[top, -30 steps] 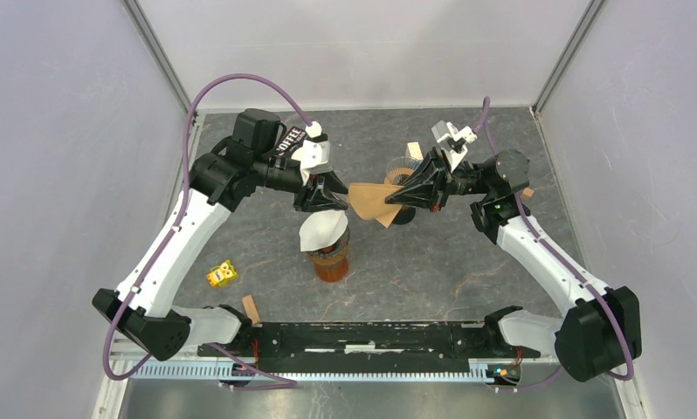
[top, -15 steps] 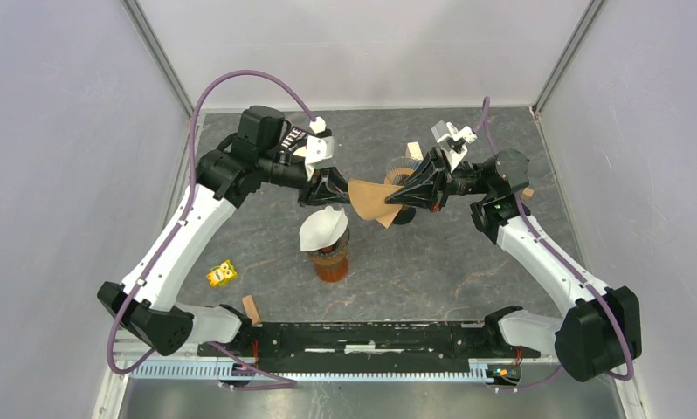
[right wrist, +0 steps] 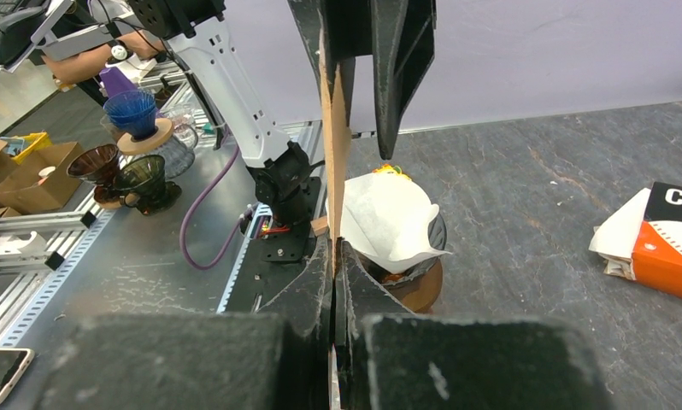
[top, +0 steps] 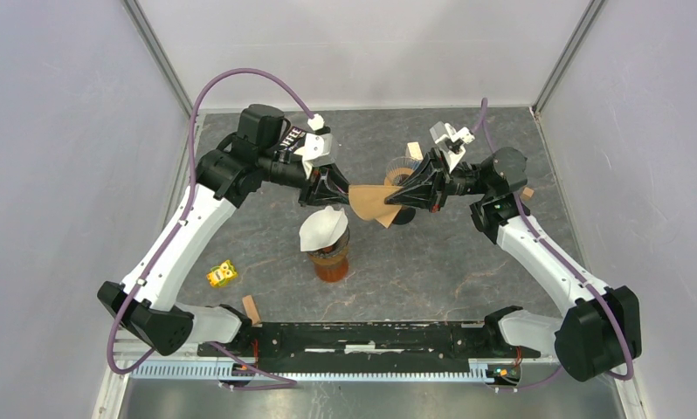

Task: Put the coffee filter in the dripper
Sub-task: Pick up the coffee filter from the coffee filter holder.

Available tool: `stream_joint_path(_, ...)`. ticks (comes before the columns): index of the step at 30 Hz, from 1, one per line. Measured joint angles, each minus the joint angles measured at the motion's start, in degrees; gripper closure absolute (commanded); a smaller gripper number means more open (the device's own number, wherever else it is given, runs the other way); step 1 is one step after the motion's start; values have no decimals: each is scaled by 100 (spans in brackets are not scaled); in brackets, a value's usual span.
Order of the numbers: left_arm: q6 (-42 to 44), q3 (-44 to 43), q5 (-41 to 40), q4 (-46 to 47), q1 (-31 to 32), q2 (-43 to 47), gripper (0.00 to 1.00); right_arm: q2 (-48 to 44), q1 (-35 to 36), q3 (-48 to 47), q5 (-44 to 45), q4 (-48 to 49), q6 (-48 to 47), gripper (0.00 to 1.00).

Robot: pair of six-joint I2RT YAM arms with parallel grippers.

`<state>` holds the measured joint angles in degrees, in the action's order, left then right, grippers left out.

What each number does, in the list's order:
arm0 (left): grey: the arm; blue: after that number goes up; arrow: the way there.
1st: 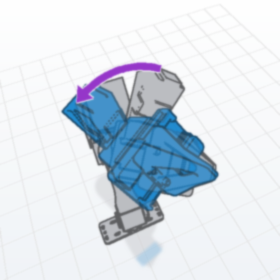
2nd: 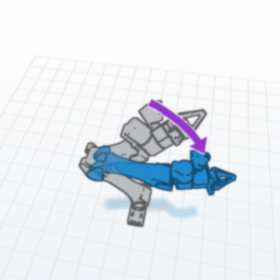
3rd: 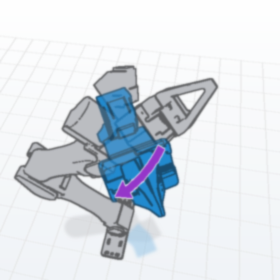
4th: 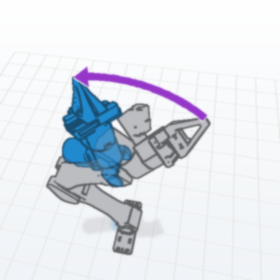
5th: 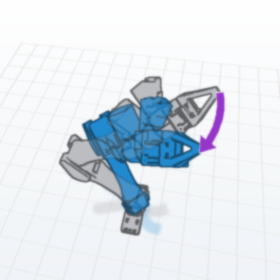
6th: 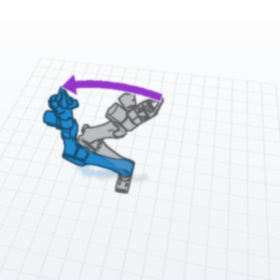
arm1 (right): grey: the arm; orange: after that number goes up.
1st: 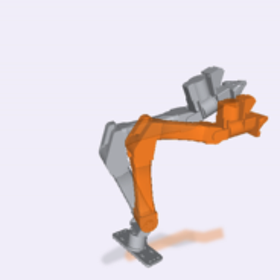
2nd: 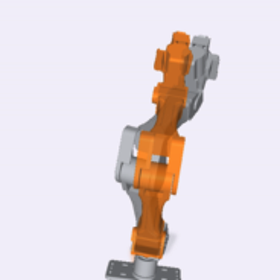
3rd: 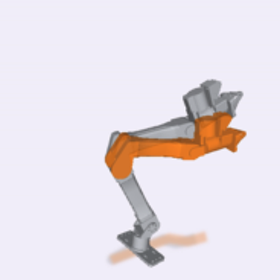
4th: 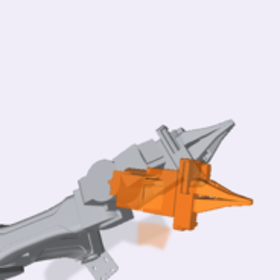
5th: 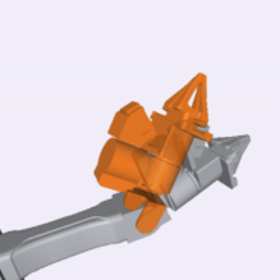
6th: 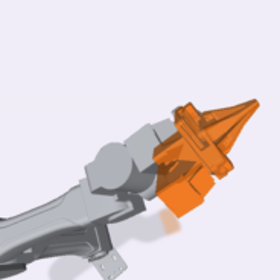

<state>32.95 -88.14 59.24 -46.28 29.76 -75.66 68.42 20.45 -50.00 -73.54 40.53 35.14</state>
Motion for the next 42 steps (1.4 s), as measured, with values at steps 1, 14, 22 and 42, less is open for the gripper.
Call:
stream_joint_path(1,-35,0,42,22,2,0,65,2,0,0,0,-55,-39,100)
stream_joint_path(14,-708,232,291,767,118,-24,72,85,0,-2,4,-247,-136,100)
stream_joint_path(22,-1003,640,284,1139,151,-37,80,87,0,0,4,-155,-42,99)
stream_joint_path(42,-4308,1185,-1574,2815,153,-33,98,275,-111,-2243,2159,-4546,-3589,15)
